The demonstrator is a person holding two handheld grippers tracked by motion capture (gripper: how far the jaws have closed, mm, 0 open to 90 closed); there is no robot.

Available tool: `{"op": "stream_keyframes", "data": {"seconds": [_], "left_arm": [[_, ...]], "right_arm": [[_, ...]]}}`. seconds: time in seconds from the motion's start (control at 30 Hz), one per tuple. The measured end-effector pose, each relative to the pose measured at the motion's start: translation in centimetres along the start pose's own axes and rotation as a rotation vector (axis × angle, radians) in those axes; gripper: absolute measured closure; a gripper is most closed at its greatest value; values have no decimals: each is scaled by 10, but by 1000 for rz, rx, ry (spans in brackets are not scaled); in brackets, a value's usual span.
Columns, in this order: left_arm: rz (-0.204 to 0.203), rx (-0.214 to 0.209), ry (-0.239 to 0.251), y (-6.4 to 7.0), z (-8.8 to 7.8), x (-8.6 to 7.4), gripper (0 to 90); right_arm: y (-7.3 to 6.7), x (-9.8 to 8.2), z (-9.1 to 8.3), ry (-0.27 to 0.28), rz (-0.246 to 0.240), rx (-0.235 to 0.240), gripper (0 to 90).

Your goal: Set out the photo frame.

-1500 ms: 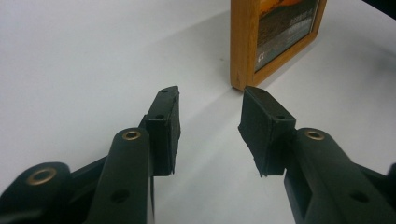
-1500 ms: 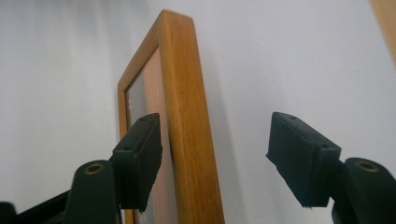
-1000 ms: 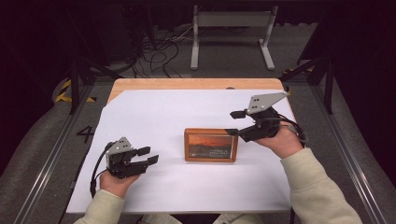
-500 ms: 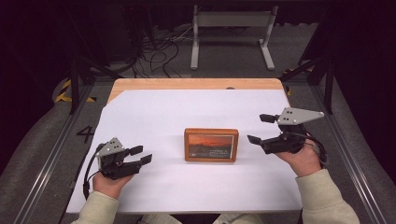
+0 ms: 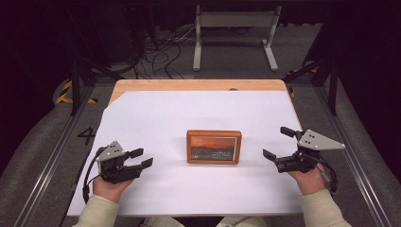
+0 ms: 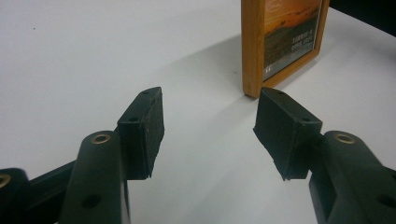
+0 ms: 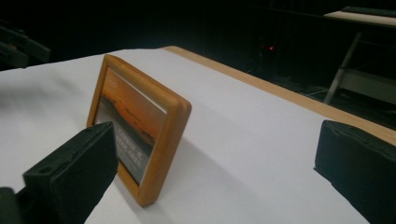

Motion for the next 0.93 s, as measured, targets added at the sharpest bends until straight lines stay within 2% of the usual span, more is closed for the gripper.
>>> {"op": "stream_keyframes", "data": {"seconds": [0.1, 0.17, 0.27, 0.33, 0.4, 0.47, 0.67, 0.93], "left_arm": [[12, 9, 6, -3, -1, -3, 400], [17, 13, 12, -5, -1, -4, 398], [19, 20, 12, -7, 1, -5, 389], [14, 17, 12, -6, 3, -5, 385], [22, 17, 16, -7, 4, -6, 382], [24, 12, 18, -7, 5, -7, 376], [31, 8, 20, -9, 9, -8, 358], [29, 6, 17, -7, 12, -8, 347]], "right_arm": [[2, -15, 0, -29, 46, -7, 0], [2, -19, 0, -34, 52, -14, 0], [1, -34, 2, -53, 49, -31, 0], [3, -46, 4, -89, 41, -56, 0], [4, -57, 7, -120, 71, -60, 0], [4, -64, 11, -147, 79, -67, 0], [-4, -67, 19, -165, 68, -38, 0], [0, -65, 15, -149, 73, -59, 0]]}}
Point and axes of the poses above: each handheld gripper's, and its own axes: z roughly forward along the jaws, x roughly out of its top, y roughly to its right, the point moved 5 cm from there along z, roughly forward along the jaws, and after that the axes turned 2 degrees about -x, right-handed, at the moved point
